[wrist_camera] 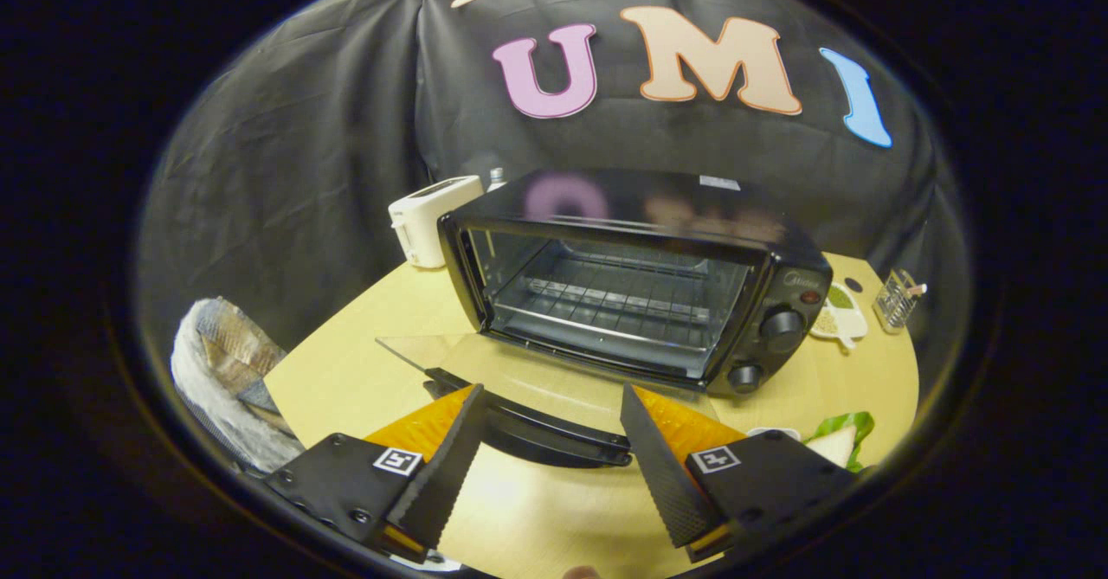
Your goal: Open the toaster oven, put the food inside, and close the toaster oven door.
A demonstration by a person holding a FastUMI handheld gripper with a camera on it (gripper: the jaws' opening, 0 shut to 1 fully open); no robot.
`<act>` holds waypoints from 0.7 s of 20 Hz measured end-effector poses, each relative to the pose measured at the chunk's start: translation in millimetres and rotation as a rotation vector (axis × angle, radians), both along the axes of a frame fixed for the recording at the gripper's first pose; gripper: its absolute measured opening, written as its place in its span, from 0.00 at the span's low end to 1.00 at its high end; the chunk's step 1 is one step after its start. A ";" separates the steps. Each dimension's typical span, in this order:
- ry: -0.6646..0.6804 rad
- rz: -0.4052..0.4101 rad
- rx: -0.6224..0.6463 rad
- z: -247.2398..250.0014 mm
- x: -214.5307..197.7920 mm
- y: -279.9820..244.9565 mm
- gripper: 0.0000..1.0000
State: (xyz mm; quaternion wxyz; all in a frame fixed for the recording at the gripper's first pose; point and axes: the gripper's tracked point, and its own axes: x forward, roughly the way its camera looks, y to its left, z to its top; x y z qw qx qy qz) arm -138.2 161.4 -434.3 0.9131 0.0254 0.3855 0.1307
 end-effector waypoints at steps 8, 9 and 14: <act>0.084 0.070 -0.025 -36.9 -29.3 12.4 1.00; 0.090 0.078 -0.031 -40.2 -32.7 14.2 1.00; 0.133 0.096 -0.050 -62.9 -41.1 17.2 1.00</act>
